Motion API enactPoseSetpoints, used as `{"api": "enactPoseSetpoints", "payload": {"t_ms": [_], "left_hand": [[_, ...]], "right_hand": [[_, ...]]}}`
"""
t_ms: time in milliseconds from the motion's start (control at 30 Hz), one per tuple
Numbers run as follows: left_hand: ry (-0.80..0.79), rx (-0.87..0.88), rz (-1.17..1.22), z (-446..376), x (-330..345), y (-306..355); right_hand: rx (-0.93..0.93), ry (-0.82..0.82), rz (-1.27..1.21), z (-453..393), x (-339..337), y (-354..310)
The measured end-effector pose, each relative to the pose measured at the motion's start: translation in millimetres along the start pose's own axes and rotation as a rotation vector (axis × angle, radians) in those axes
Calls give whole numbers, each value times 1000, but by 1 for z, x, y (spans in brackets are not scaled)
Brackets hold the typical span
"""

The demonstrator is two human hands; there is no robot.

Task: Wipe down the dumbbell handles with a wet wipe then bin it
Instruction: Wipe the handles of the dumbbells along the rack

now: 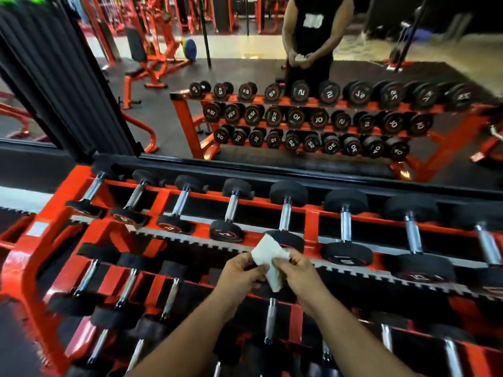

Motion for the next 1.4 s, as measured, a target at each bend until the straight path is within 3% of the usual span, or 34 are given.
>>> {"api": "enactPoseSetpoints", "payload": {"t_ms": [133, 233, 333, 467, 533, 667, 767, 933, 1067, 1167, 1267, 1400], "left_hand": [[-8, 37, -7, 26, -8, -4], [17, 50, -24, 38, -11, -6], [52, -11, 108, 53, -10, -13], [173, 27, 112, 60, -10, -8], [232, 42, 108, 61, -7, -3], [170, 122, -58, 58, 17, 7], [154, 192, -216, 46, 47, 11], [191, 201, -191, 22, 89, 10], [340, 129, -234, 3, 88, 2], [436, 20, -278, -26, 78, -5], [557, -126, -283, -69, 61, -17], [624, -309, -202, -133, 51, -21]], "right_hand": [[-29, -33, 2, 41, 9, -1], [-96, 73, 120, 59, 4, 0], [-139, 150, 274, 70, 2, 1], [-98, 105, 366, 80, 2, 7], [-41, 42, 310, 83, 0, 10], [50, -93, 5, 83, -13, 2], [116, -172, -85, 73, -37, -4], [173, -142, -151, 34, -76, 11], [174, 14, -143, -6, -113, 15], [66, 126, -51, -48, -134, -2], [-177, 177, 369, -91, -139, -37], [-527, 46, 750, -151, -112, -53]]}}
Point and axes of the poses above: each hand's wrist, its own z-axis away from the middle knuckle, its own x-axis out of the palm, y = z × x, the point moved 6 cm from there along -z, towards the middle knuckle, and after that the axes turned 1 degree about x, right-handed, at the moved point
